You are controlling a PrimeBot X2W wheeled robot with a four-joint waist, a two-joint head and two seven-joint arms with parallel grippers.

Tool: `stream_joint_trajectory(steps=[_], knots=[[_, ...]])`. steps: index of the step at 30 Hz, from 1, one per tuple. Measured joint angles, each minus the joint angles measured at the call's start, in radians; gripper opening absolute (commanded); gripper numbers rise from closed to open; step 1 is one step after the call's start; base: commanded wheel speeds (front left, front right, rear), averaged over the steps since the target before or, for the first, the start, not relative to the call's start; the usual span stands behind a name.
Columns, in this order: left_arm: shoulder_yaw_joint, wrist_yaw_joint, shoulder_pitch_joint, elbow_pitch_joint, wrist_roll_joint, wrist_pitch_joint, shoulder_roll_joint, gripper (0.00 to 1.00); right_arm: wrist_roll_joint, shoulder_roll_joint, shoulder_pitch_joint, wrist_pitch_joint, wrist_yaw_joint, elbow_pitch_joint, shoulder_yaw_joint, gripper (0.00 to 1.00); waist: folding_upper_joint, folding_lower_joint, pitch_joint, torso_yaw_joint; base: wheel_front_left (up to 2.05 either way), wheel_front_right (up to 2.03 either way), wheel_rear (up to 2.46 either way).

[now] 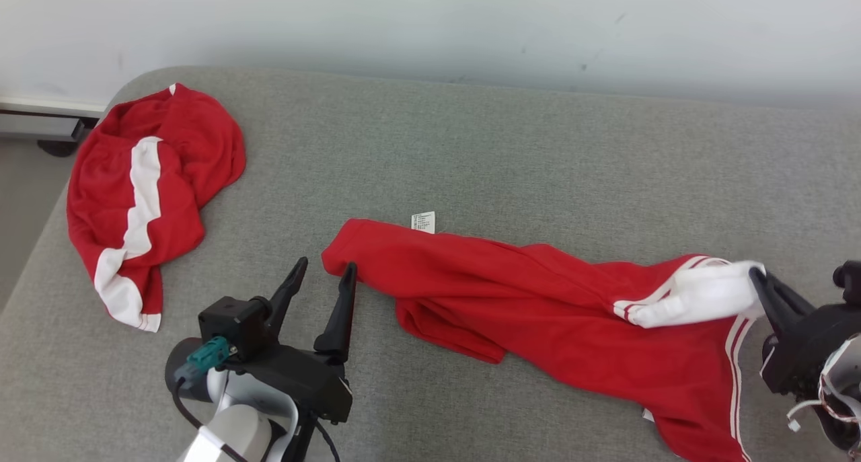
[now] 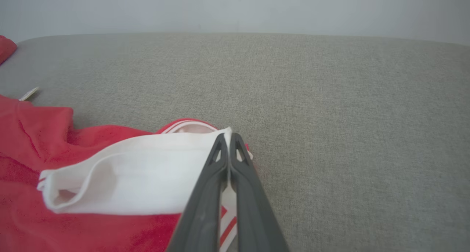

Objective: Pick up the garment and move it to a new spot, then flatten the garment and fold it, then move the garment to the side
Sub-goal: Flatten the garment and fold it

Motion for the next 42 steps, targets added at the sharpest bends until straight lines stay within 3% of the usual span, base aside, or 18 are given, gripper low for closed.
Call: stream_joint_trajectory(steps=[7,10,21,27,35,37,42], knots=[[0.017,-0.003,-0.017,0.025,0.000,0.028,0.036,1.00,0.026,-0.001,-0.006,-0.017,0.010,-0.072,-0.005,0.00,0.0000,0.0000,-0.006,-0.034,0.00,0.00,0.00],[0.027,-0.039,-0.053,0.066,-0.026,0.058,0.046,1.00,0.026,-0.003,-0.003,-0.021,0.014,-0.101,0.001,0.00,0.0000,0.0000,-0.006,-0.052,0.00,0.00,0.00],[0.063,-0.153,-0.214,0.294,-0.157,0.210,0.022,1.00,0.080,-0.018,0.062,-0.010,0.026,-0.245,0.032,0.00,0.0000,-0.0001,0.025,-0.101,0.00,0.00,0.00],[0.093,-0.178,-0.287,0.427,-0.191,0.284,0.018,1.00,0.086,-0.026,0.065,0.005,0.026,-0.297,0.053,0.00,0.0000,-0.0001,0.042,-0.132,0.00,0.00,0.00],[0.090,-0.196,-0.316,0.566,-0.249,0.391,-0.038,1.00,0.086,-0.055,0.066,0.020,0.026,-0.319,0.054,0.00,0.0000,-0.0002,0.064,-0.163,0.00,0.00,0.00],[0.089,-0.197,-0.329,0.585,-0.249,0.392,-0.041,0.00,0.086,-0.058,0.067,0.020,0.026,-0.325,0.051,0.00,0.0000,-0.0001,0.067,-0.163,0.00,0.00,0.00],[0.087,-0.205,-0.386,0.609,-0.232,0.373,-0.044,0.00,0.086,-0.073,0.075,0.019,0.026,-0.337,0.039,0.00,0.0000,-0.0001,0.070,-0.145,0.00,0.00,0.00]])
